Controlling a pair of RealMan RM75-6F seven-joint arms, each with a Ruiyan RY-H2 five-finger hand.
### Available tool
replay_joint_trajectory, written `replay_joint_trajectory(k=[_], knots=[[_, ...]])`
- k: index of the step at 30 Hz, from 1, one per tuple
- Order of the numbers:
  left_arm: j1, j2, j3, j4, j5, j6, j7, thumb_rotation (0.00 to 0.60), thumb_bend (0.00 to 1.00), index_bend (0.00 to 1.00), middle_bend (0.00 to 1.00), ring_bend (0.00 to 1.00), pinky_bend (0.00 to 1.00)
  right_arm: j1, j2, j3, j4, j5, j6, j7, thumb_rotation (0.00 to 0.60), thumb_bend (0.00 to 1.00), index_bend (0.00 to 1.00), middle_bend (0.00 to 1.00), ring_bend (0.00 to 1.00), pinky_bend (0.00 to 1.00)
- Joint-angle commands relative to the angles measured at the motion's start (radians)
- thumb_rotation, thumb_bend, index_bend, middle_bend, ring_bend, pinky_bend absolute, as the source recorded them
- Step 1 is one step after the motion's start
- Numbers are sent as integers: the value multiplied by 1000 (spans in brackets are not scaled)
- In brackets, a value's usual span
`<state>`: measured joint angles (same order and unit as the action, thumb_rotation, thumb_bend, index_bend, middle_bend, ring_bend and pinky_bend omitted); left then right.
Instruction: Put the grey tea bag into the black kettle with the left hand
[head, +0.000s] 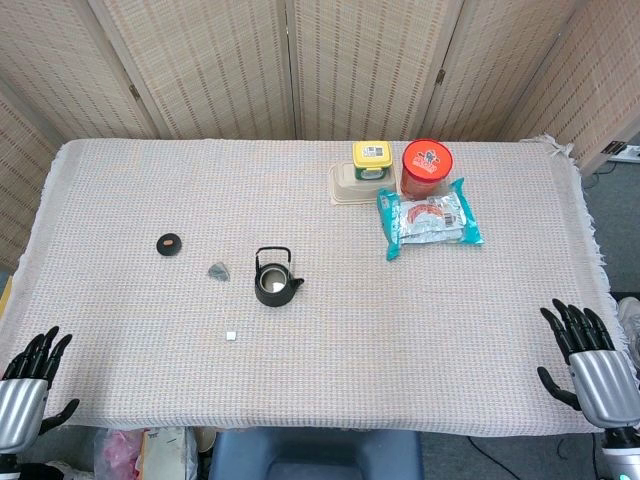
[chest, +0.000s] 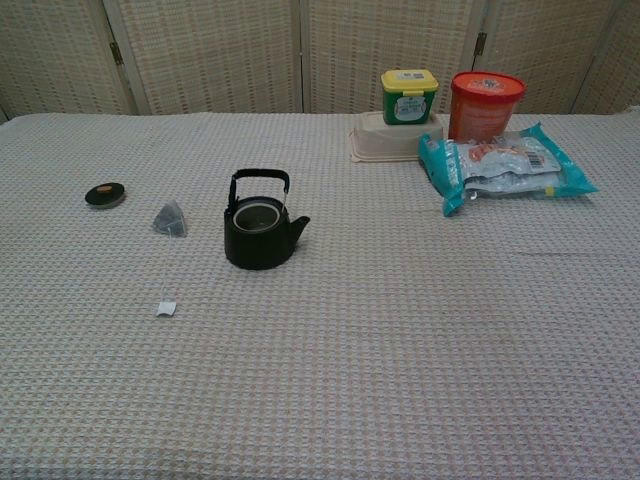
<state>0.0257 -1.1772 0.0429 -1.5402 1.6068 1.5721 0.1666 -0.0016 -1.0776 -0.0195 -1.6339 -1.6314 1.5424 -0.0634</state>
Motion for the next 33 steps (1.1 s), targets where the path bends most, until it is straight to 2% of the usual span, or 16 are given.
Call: replay_joint_trajectory(k=[1, 6, 10, 12, 13, 14, 15, 18, 19, 21, 25, 29, 33], knots=[[-2, 0, 1, 0, 0, -4, 0, 600, 222, 0, 0, 0, 220, 3, 0, 1, 0, 4, -6, -1, 600, 263, 0, 0, 0, 0], [-6, -4, 9, 6, 29, 2, -3, 600, 222, 0, 0, 0, 220, 8, 3, -2, -1, 3, -17, 2, 600, 263, 0, 0, 0, 0], [-20, -12, 29, 24, 107, 21, -56, 600, 222, 0, 0, 0, 221, -3, 6, -6, 1, -17, 11, 14, 600, 263, 0, 0, 0, 0], [-34, -12, 32, 35, 138, 24, -84, 600, 222, 8, 1, 28, 265, -3, 6, -9, 2, -23, 12, 15, 600, 263, 0, 0, 0, 0], [-47, -8, 31, 35, 156, 22, -95, 600, 222, 27, 30, 85, 338, -1, 6, -11, 2, -30, 11, 15, 600, 263, 0, 0, 0, 0], [-57, -9, 27, 32, 167, 24, -110, 600, 222, 45, 71, 137, 400, 0, 6, -13, 1, -36, 10, 14, 600, 263, 0, 0, 0, 0], [-67, -10, 23, 29, 177, 25, -120, 600, 222, 79, 177, 232, 508, 1, 6, -14, 2, -41, 11, 15, 600, 263, 0, 0, 0, 0], [-100, -11, 20, -1, 194, -4, -143, 600, 222, 179, 576, 518, 804, 3, 6, -16, 4, -50, 12, 16, 600, 269, 0, 0, 0, 0], [-112, -6, 24, -29, 186, -36, -145, 600, 222, 211, 671, 591, 875, 5, 7, -18, 4, -54, 9, 17, 600, 271, 0, 0, 0, 0], [-140, 17, 31, -86, 172, -107, -117, 600, 222, 243, 743, 646, 924, 6, 9, -22, 4, -66, 10, 20, 600, 273, 0, 0, 0, 0], [-196, 40, 26, -201, 116, -233, -92, 600, 222, 286, 892, 713, 959, 1, 16, -29, 8, -90, 33, 41, 600, 273, 0, 0, 0, 0], [-252, 40, -12, -279, 34, -333, -37, 600, 222, 336, 944, 760, 981, -13, 24, -32, 20, -111, 75, 75, 600, 273, 0, 0, 0, 0], [-294, -10, -66, -300, -56, -381, 26, 600, 222, 418, 998, 890, 1000, -28, 30, -34, 37, -128, 118, 107, 600, 273, 0, 0, 0, 0]])
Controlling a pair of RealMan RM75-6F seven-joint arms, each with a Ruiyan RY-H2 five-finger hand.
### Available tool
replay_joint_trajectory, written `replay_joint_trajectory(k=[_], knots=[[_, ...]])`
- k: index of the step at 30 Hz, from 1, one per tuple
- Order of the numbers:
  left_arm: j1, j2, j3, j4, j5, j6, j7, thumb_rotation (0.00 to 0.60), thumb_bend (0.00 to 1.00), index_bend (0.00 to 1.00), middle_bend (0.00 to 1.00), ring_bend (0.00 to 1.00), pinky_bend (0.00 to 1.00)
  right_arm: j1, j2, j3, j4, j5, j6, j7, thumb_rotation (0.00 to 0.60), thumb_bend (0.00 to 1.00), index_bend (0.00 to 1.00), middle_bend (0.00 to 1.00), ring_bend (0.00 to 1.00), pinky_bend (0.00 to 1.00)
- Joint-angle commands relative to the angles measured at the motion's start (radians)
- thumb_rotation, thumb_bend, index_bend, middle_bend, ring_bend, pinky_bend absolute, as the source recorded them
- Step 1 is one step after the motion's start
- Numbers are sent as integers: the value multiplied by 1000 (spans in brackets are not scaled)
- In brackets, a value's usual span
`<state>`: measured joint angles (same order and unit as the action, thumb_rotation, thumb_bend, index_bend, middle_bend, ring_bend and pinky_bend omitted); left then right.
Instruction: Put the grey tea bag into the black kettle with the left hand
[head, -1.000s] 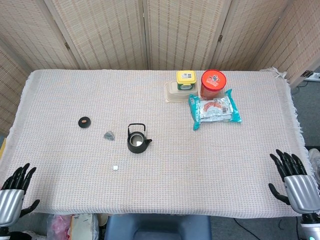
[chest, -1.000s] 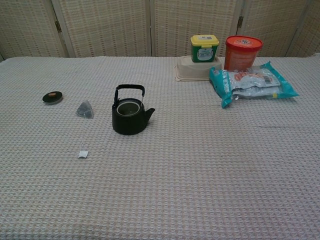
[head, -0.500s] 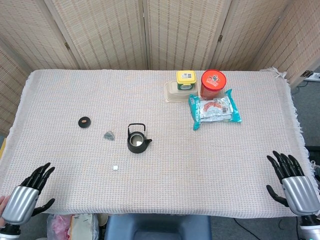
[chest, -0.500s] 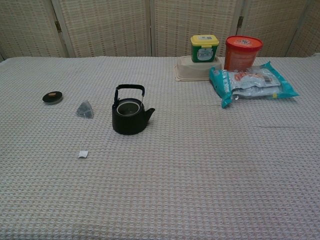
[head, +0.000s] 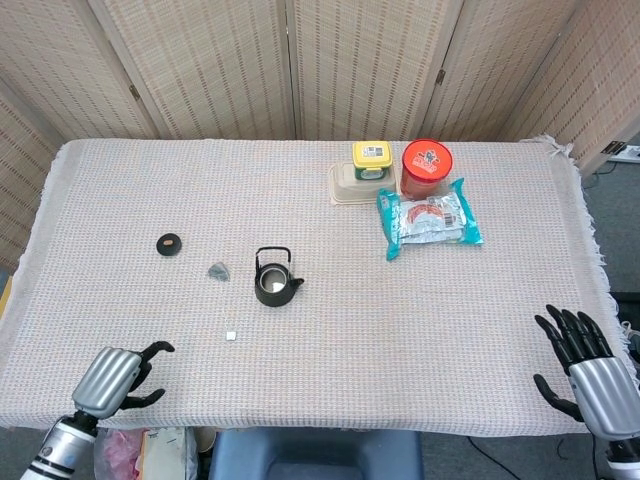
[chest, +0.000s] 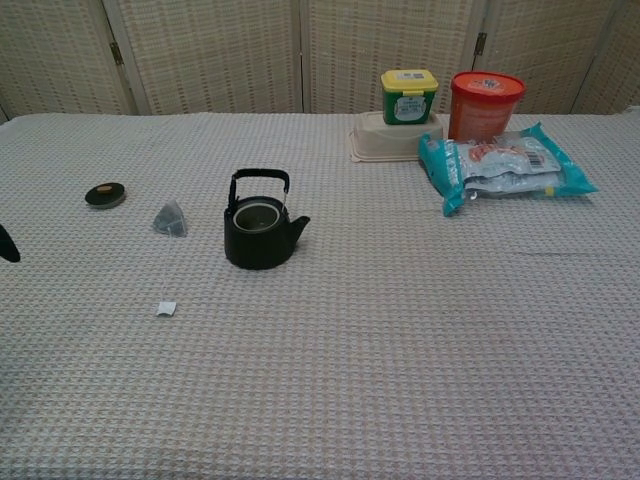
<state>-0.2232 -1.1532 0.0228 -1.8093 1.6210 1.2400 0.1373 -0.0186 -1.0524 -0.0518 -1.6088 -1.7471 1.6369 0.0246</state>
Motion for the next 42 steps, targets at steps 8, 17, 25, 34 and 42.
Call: replay_joint_trajectory(k=[8, 17, 25, 34, 42], knots=[[-114, -199, -118, 20, -216, -106, 122, 600, 222, 496, 1000, 1000, 1000, -25, 3, -2, 30, -23, 58, 42, 600, 273, 0, 0, 0, 0], [-167, -336, -138, 117, -316, -141, 164, 600, 222, 514, 1000, 1000, 1000, -35, 4, 2, 37, -27, 84, 58, 600, 273, 0, 0, 0, 0], [-202, -389, -144, 179, -348, -157, 183, 600, 222, 518, 1000, 1000, 1000, -42, 6, 4, 47, -29, 101, 79, 600, 273, 0, 0, 0, 0], [-246, -409, -150, 248, -374, -206, 151, 600, 287, 525, 1000, 1000, 1000, -39, 6, 13, 40, -12, 87, 74, 600, 272, 0, 0, 0, 0], [-284, -436, -160, 307, -398, -252, 120, 600, 340, 518, 1000, 1000, 1000, -36, 7, 22, 35, 6, 79, 73, 600, 271, 0, 0, 0, 0]])
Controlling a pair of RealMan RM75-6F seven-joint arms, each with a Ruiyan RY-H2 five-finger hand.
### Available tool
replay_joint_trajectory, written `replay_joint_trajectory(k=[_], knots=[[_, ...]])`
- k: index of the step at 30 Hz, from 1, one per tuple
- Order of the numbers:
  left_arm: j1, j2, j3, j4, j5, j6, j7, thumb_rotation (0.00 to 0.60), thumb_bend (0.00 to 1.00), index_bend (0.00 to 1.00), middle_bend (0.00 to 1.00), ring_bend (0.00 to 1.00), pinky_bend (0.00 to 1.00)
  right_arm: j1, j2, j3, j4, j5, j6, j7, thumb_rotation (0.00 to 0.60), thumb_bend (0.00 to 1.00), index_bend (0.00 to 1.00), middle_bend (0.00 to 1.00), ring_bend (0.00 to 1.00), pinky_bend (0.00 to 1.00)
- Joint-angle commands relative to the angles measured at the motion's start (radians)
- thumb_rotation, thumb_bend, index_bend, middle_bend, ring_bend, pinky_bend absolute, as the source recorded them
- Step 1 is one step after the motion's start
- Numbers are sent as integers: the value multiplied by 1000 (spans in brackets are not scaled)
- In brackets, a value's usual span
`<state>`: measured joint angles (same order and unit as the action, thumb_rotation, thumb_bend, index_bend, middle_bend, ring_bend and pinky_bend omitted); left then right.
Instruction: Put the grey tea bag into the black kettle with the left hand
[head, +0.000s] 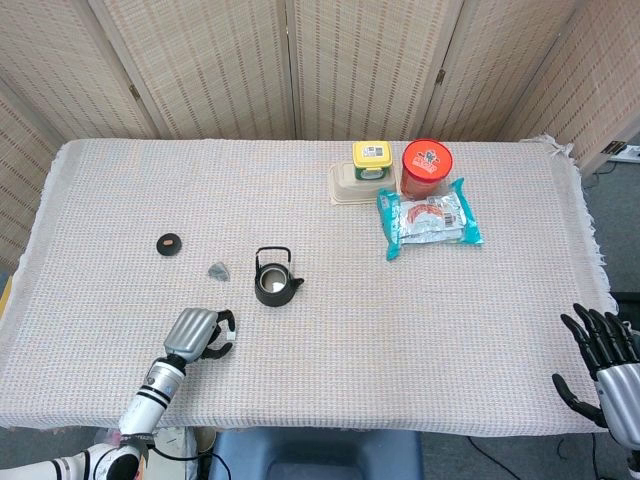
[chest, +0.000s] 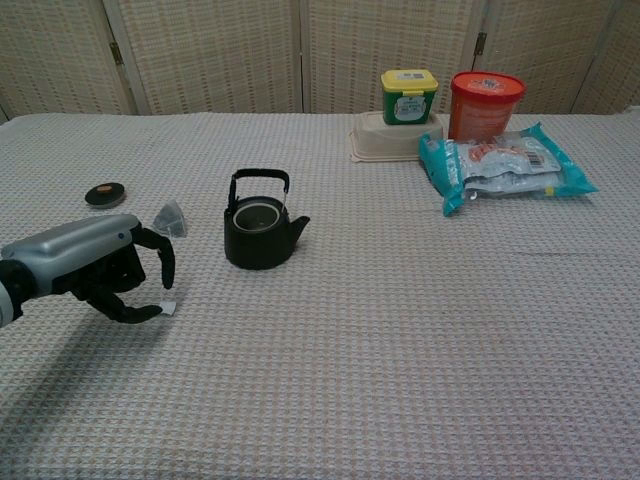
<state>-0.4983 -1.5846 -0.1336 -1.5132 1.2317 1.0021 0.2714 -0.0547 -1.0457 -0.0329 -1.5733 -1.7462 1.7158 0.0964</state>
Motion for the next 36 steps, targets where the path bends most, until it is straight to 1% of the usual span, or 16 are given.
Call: replay_joint_trajectory(k=[1, 14, 21, 36], knots=[[-14, -6, -4, 18, -10, -21, -22, 600, 340, 511, 1000, 1000, 1000, 1, 0, 4, -1, 8, -3, 2, 600, 271, 0, 0, 0, 0], [-36, -16, 12, 45, -36, -38, -21, 600, 337, 465, 1000, 1000, 1000, 2, 0, 5, -3, 7, -9, -3, 600, 271, 0, 0, 0, 0], [-47, -15, 18, 73, -43, -51, -36, 600, 337, 488, 1000, 1000, 1000, 3, -2, 8, -4, 11, -12, -8, 600, 271, 0, 0, 0, 0], [-56, -29, 28, 123, -38, -60, -83, 600, 337, 498, 1000, 1000, 1000, 6, -5, 11, -8, 15, -20, -19, 600, 271, 0, 0, 0, 0]])
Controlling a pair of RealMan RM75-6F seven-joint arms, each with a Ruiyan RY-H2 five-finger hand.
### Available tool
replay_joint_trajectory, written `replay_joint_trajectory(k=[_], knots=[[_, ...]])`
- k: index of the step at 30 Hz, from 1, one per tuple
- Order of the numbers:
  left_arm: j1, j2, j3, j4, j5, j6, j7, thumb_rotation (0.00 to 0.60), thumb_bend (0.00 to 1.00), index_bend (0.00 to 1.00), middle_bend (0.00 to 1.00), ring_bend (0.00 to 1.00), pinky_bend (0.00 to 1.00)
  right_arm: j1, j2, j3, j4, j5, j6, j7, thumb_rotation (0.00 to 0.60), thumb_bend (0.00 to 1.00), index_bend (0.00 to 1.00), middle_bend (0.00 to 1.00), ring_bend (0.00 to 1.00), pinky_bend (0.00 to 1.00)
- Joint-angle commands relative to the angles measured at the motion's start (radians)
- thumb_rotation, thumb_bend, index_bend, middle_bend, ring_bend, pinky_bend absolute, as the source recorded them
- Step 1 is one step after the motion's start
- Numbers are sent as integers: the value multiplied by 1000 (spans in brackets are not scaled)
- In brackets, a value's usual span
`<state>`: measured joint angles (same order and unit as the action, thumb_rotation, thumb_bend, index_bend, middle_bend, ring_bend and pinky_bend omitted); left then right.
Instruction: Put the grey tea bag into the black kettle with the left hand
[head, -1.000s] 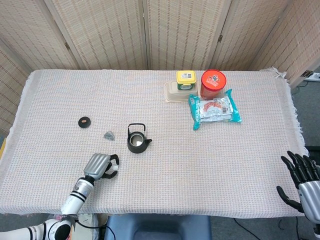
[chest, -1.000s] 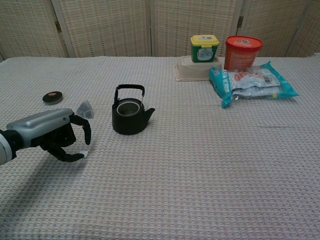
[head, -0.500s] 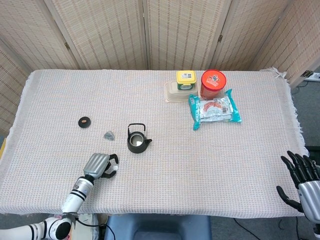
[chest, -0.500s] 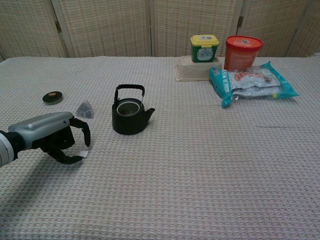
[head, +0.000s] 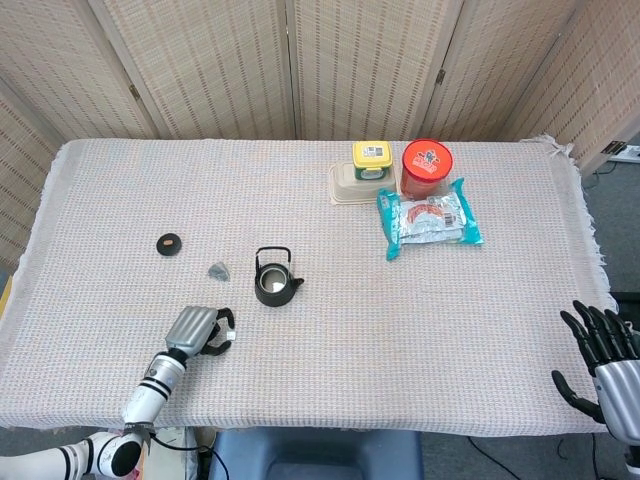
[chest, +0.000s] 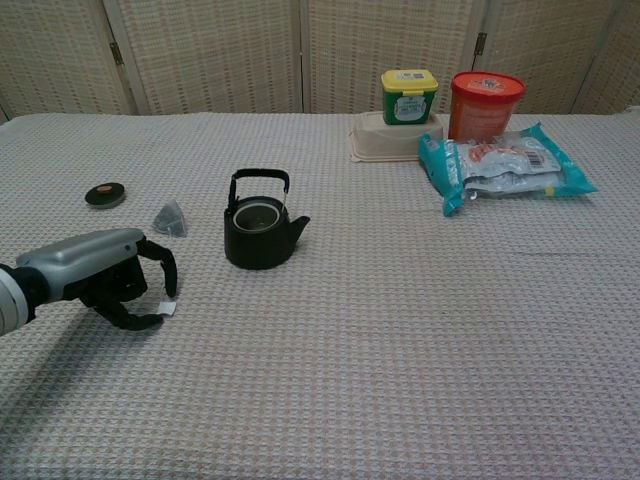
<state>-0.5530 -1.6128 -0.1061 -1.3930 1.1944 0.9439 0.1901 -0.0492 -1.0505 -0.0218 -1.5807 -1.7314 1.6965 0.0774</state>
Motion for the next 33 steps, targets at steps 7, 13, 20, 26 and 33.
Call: replay_joint_trajectory(k=[7, 13, 20, 26, 33], knots=[[-2, -3, 4, 9, 2, 2, -13, 600, 337, 510, 1000, 1000, 1000, -1, -1, 0, 0, -2, 1, -4, 600, 270, 0, 0, 0, 0], [-5, -7, 4, 15, 4, 4, -20, 600, 337, 528, 1000, 994, 1000, -1, -2, 1, -1, 0, 0, -6, 600, 271, 0, 0, 0, 0], [-8, -12, 6, 22, 2, -2, -25, 600, 337, 529, 1000, 991, 1000, 0, -2, 2, -1, 0, -1, -5, 600, 271, 0, 0, 0, 0], [-9, -13, 7, 26, 2, 0, -29, 600, 337, 536, 1000, 990, 1000, 0, -3, 2, -1, 0, -2, -7, 600, 271, 0, 0, 0, 0], [-5, -20, 7, 40, 13, 8, -59, 600, 337, 560, 1000, 983, 1000, 3, -5, 2, -3, 0, -8, -16, 600, 270, 0, 0, 0, 0]])
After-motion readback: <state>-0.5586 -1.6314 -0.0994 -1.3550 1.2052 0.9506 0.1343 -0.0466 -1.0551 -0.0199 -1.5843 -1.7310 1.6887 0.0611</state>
